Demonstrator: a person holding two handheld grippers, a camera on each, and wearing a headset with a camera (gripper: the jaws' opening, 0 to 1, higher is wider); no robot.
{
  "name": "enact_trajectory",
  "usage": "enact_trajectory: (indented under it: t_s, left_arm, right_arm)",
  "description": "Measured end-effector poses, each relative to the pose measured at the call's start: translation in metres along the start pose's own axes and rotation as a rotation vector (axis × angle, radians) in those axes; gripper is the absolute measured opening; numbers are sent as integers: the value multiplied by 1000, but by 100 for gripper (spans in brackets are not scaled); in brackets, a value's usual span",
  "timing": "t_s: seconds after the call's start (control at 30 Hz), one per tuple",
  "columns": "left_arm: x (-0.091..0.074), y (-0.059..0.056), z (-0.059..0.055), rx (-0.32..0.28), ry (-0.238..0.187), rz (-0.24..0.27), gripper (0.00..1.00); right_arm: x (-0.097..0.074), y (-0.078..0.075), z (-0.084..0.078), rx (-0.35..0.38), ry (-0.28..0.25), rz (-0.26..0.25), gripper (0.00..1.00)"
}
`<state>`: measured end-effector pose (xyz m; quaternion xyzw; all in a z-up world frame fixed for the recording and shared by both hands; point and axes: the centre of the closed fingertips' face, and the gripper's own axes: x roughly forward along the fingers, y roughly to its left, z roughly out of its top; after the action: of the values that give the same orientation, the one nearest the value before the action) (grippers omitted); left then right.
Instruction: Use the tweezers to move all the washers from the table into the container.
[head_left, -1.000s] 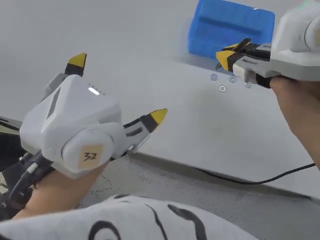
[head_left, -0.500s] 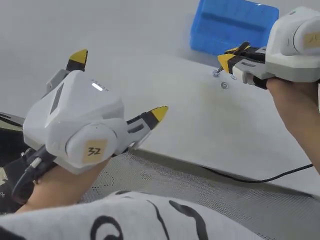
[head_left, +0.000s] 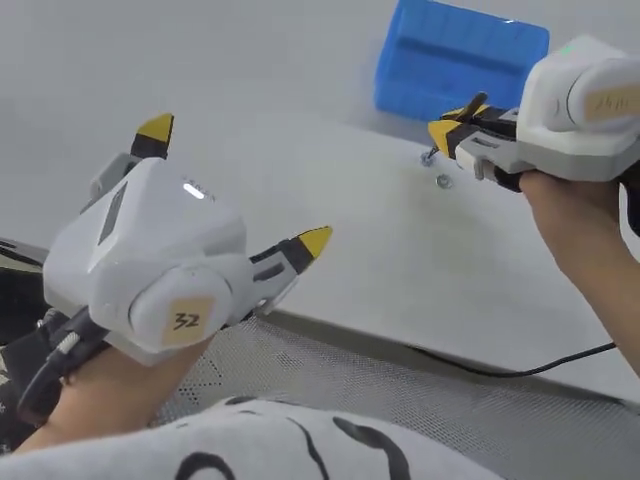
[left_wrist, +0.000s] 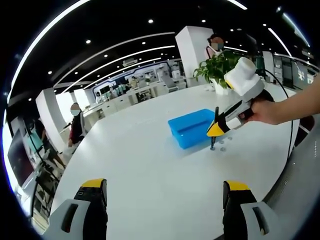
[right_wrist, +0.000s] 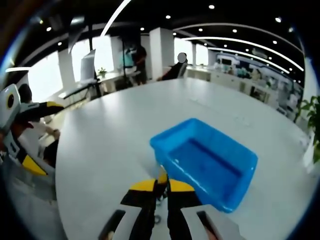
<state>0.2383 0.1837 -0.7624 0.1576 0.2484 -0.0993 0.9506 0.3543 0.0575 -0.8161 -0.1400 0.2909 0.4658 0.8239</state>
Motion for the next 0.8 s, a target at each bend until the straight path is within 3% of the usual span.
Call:
enact_trajectory:
  t_s: [0.27,0.57,0.8]
  left_arm:
    - [-1,0,0,4,1,0,99]
    - [-1,-2,0,13,4,-6,99]
    - [-1,-3,1,11,-1,-9,99]
  right_arm:
    - [-7,10,2,-32,41,16,4]
    - [-18,24,14,-35,28,48,4]
    - [-26,26,24,-29,9,55,4]
